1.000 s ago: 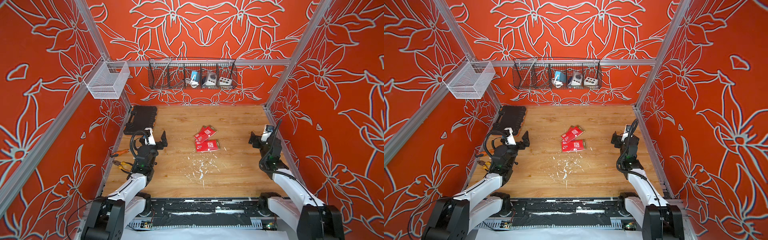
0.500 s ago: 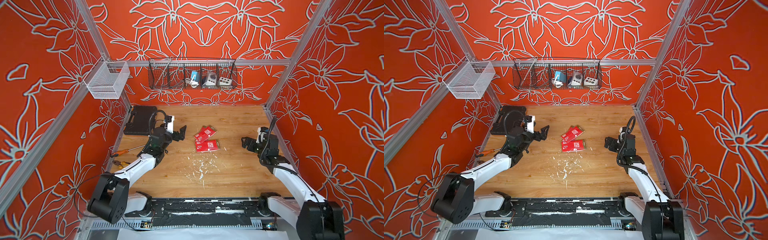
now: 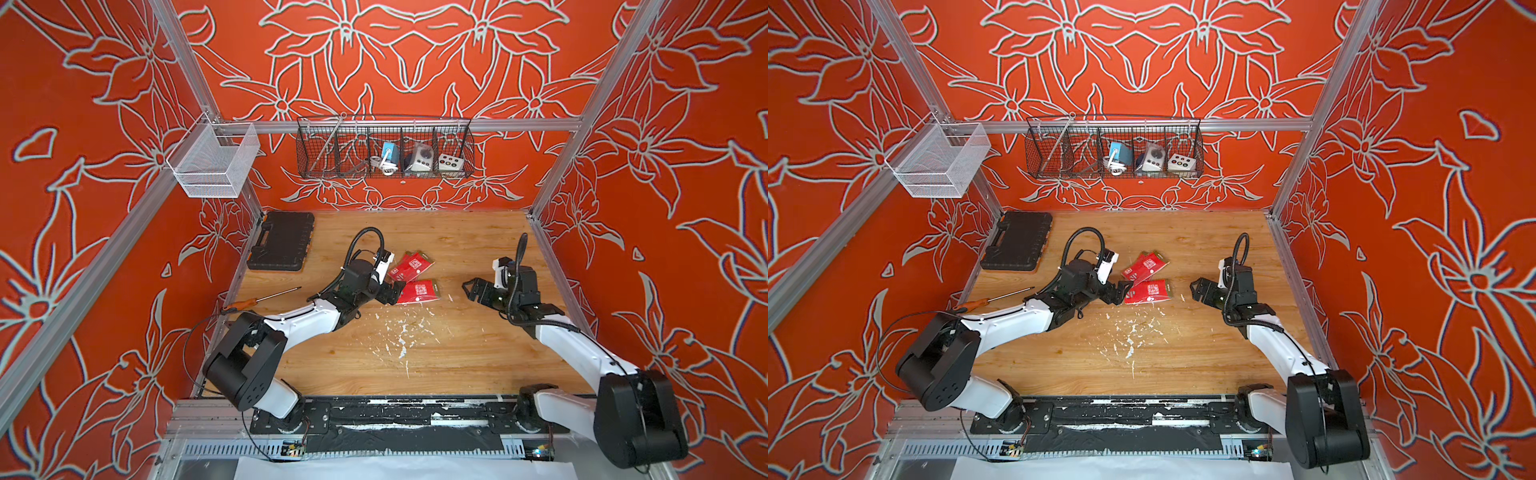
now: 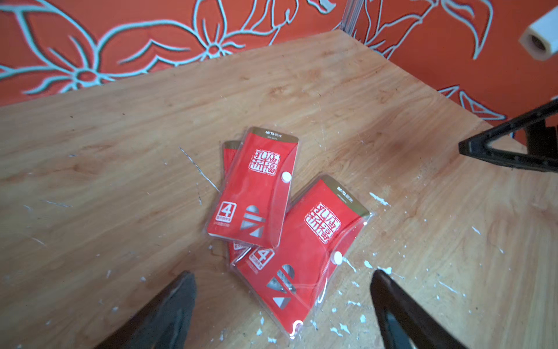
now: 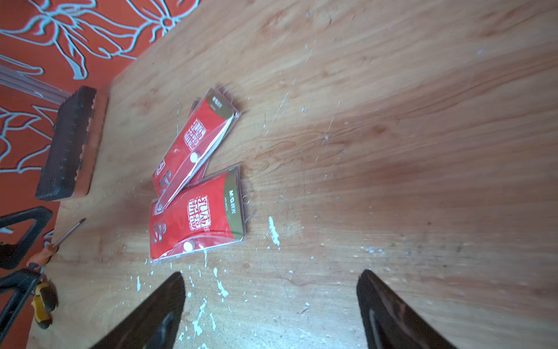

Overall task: Open the ruler set and take out the ruler
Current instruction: Pick up the ruler set bag from the ruler set bag.

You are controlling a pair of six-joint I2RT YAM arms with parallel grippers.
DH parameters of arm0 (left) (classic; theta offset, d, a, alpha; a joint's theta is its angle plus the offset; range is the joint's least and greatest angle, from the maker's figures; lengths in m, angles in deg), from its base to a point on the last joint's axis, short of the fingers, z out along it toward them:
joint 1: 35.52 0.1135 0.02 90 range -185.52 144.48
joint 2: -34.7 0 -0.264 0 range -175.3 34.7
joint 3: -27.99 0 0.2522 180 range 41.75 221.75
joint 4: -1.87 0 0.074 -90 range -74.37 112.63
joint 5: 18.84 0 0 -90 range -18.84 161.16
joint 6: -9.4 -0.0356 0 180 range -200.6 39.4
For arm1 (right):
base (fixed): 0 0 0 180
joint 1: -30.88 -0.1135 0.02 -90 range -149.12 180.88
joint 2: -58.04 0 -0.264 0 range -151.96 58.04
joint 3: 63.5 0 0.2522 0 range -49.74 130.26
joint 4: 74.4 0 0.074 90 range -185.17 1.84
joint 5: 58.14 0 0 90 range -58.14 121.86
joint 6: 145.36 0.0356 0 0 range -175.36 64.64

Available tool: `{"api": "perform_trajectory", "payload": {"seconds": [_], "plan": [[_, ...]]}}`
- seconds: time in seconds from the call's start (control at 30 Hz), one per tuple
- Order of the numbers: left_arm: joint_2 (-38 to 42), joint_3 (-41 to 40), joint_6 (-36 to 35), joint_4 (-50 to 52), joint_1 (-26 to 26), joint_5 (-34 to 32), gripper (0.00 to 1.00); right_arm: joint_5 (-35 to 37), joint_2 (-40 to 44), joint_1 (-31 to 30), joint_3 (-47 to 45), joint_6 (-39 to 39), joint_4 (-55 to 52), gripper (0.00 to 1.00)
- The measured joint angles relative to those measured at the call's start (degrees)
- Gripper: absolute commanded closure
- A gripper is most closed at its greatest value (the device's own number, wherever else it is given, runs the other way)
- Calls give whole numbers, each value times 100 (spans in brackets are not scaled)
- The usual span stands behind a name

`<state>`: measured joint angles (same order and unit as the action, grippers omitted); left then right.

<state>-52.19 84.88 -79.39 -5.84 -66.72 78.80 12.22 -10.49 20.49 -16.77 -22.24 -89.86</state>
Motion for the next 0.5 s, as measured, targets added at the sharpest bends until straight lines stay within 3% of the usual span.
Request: {"api": "perform_trajectory", "payload": {"seconds": [0.5], "plan": [[-739, 481, -17, -2, -63, -157, 14, -632, -2015, -251, 782, 798, 1405, 16]]}}
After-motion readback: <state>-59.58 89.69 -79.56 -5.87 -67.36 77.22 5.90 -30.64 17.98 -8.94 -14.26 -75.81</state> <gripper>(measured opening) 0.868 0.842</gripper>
